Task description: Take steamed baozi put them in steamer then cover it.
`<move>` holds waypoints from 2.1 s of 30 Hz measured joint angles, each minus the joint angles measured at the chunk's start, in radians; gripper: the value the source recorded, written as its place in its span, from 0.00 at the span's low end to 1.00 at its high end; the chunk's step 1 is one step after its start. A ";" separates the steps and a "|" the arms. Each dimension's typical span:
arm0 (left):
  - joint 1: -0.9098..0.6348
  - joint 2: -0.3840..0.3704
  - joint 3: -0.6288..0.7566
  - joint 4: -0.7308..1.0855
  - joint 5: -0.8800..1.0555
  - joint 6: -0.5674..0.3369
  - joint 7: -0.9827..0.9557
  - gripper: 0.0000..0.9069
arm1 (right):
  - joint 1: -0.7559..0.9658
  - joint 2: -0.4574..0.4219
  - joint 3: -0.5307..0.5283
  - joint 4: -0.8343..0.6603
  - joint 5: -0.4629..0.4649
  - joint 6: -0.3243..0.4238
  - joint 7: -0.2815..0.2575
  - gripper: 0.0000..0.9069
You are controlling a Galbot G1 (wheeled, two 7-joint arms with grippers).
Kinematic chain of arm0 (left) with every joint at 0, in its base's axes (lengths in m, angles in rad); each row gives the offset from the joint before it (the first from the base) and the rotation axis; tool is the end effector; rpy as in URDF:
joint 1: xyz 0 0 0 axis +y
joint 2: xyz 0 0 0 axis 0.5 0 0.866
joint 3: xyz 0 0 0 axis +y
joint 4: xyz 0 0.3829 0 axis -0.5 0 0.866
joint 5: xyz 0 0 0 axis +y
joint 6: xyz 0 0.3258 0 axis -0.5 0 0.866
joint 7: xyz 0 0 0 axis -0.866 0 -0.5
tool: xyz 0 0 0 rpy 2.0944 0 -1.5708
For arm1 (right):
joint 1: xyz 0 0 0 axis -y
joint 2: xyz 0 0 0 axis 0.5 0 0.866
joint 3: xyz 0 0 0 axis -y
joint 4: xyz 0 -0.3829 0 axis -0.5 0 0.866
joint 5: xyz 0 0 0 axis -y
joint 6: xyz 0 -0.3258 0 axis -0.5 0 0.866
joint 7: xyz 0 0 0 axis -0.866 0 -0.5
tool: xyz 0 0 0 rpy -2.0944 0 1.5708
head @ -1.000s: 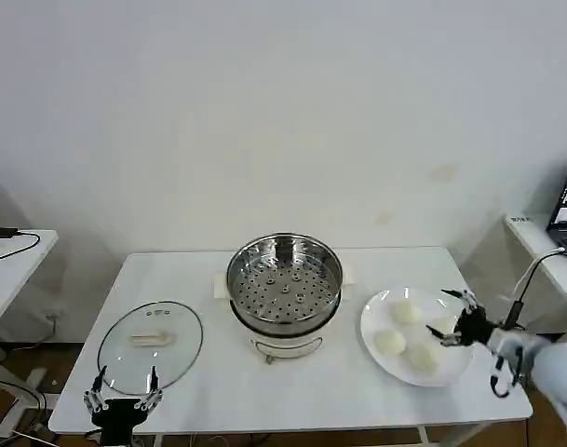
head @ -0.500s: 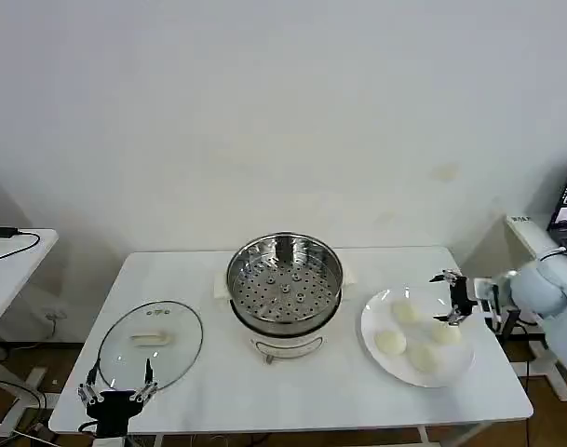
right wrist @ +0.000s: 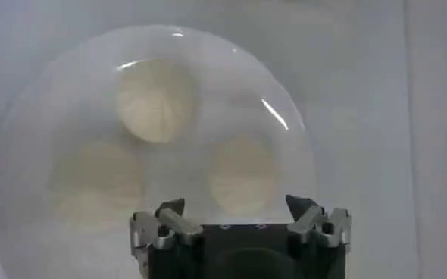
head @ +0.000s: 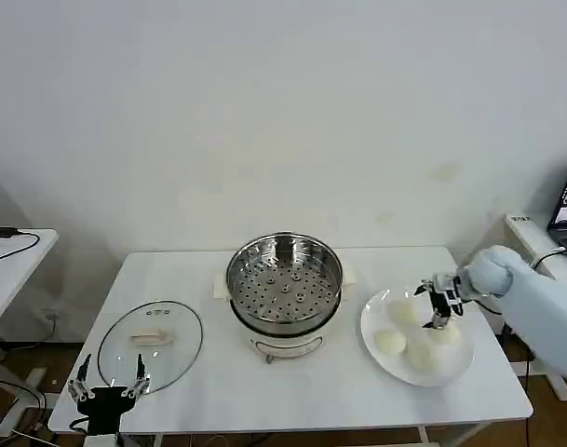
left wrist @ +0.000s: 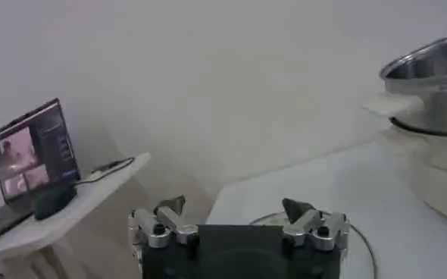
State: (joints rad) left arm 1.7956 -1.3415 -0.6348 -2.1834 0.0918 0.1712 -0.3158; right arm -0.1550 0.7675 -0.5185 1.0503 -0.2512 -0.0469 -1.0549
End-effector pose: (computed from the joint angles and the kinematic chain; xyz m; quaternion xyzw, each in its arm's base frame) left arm 0.0691 0.0733 -0.3149 0.1363 -0.9652 -0.1913 0.1148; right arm 0.5208 -0.2227 -0.2368 0.4759 -0.5834 0.5449 0.3692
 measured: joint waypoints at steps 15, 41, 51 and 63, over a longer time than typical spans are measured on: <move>0.014 -0.007 -0.007 -0.016 0.000 -0.003 -0.002 1.00 | 0.034 0.064 -0.069 -0.083 -0.009 -0.007 -0.005 0.36; 0.009 0.005 0.010 -0.017 -0.006 -0.001 -0.004 1.00 | 0.241 -0.043 -0.207 0.055 0.115 -0.001 0.041 0.37; -0.008 0.017 0.006 -0.003 -0.018 0.005 -0.002 1.00 | 0.484 0.008 -0.365 0.054 0.218 0.020 0.070 0.37; -0.007 0.015 -0.018 -0.002 -0.024 0.010 -0.001 1.00 | 0.672 0.221 -0.546 0.042 0.315 0.076 0.121 0.37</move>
State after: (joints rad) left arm 1.7888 -1.3269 -0.6532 -2.1858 0.0683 0.1812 -0.3166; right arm 0.5168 0.9890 -1.0644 1.0920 0.0636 0.0288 -0.9339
